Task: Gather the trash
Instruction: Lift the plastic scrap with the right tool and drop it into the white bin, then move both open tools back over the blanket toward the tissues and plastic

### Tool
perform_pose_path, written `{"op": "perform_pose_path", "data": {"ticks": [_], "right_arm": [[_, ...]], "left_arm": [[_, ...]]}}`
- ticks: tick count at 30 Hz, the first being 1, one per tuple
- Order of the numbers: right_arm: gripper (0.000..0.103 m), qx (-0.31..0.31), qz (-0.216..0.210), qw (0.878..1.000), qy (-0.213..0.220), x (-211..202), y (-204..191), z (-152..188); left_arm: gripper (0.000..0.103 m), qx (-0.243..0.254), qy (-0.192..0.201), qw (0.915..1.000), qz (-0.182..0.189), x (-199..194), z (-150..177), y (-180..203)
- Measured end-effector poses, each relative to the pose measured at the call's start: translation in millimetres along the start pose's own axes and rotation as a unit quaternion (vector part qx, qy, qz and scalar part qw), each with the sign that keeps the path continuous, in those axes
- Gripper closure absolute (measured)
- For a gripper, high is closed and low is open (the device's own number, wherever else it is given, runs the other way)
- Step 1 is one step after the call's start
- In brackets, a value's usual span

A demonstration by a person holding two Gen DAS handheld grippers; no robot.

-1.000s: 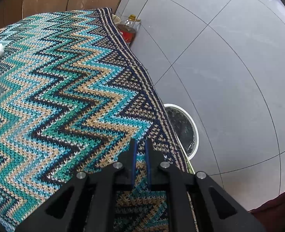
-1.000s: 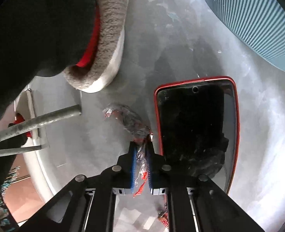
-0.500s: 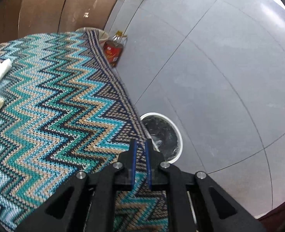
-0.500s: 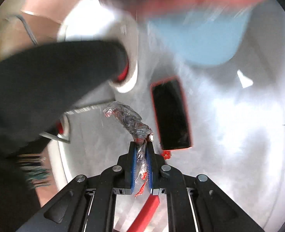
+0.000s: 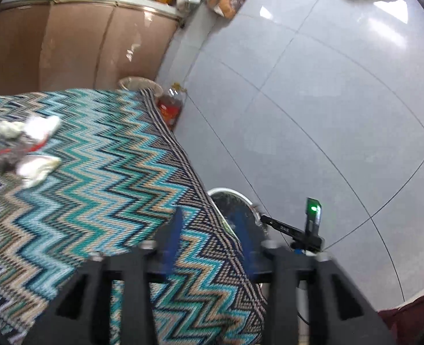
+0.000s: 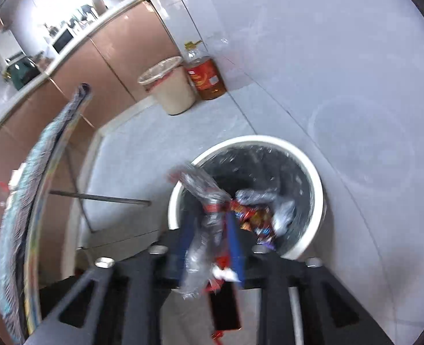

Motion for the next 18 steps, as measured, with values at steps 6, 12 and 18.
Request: {"op": "perform_pose_path", "data": {"ticks": [6, 12, 18], "right_arm": [[0.055, -0.004, 0.026, 1.0, 0.013, -11.7, -7.9, -7.8], [0.054, -0.02, 0.004, 0.999, 0.045, -68.6, -30.3, -9.2], [0.039, -0.055, -0.059, 0.99, 0.115, -156.6, -89.4, -17.2]], "left_arm": [[0.058, 0.003, 0.038, 0.9988, -0.03, -52.8, 13.4, -8.6], [0.055, 0.016, 0.064, 0.9947, -0.078, -93.3, 31.5, -19.5], [0.048, 0.004, 0.11, 0.9868, -0.118, -150.6, 46.0, -42.1]]}}
Point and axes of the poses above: each gripper's, at about its wrist camera, not at the fingertips, and x roughly the way its jaws point, y to its right, z to its underside, the point moved 2 cm from there along x, roughly the way its jaws point, and after that the axes turned 7 degrees about x, right-handed, at the moved point
